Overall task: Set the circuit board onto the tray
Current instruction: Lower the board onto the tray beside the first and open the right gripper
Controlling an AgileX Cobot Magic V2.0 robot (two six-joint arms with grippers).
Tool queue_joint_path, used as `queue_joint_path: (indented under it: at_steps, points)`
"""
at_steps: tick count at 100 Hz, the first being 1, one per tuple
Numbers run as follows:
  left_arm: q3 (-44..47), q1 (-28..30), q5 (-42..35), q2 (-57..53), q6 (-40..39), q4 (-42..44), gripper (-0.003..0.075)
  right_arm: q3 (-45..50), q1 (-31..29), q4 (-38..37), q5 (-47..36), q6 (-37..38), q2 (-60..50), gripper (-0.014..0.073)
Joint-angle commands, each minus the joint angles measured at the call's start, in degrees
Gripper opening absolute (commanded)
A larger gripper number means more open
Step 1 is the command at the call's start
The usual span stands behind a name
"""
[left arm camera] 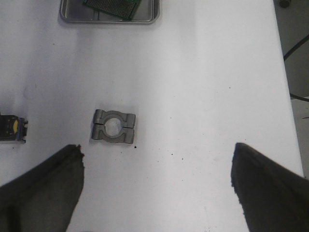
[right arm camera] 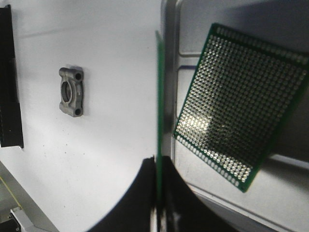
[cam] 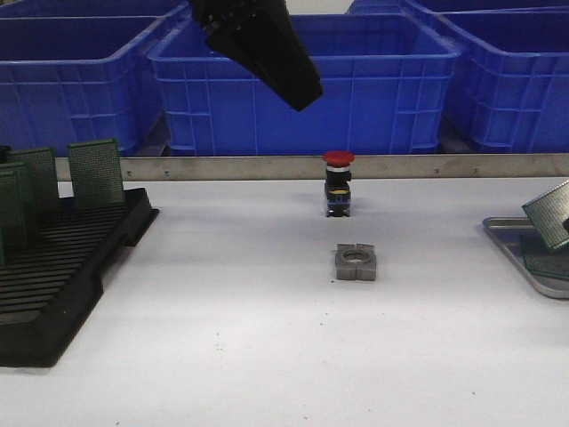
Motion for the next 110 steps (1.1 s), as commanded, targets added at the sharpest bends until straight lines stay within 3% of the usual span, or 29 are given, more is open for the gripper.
queue_joint_path:
  at_steps: [1, 13, 27, 78, 110]
  points:
    - [-1.79, -0.53, 2.28, -3.69, -0.42, -3.28, 0.0586, -1.4, -0.43, 1.61, 1.56, 0.61, -2.45, 0.0109]
    - [-1.79, -0.53, 2.28, -3.69, -0.42, -3.28, 0.0586, -1.4, -0.43, 0.28, 0.06, 1.61, -2.45, 0.0299]
    - [-1.79, -0.53, 2.28, -3.69, -0.42, -3.28, 0.0586, -1.4, -0.43, 0.07, -1.07, 2.06, -2.45, 0.0416]
    - [-1.79, -0.53, 2.28, -3.69, -0.42, -3.28, 0.0586, -1.46, -0.43, -0.06, -1.85, 2.06, -2.45, 0.043]
    - [-1.79, -0.53, 2.28, -3.69, -0.42, -3.28, 0.0586, -1.54, -0.43, -1.28, -2.63, 2.06, -3.25, 0.0547]
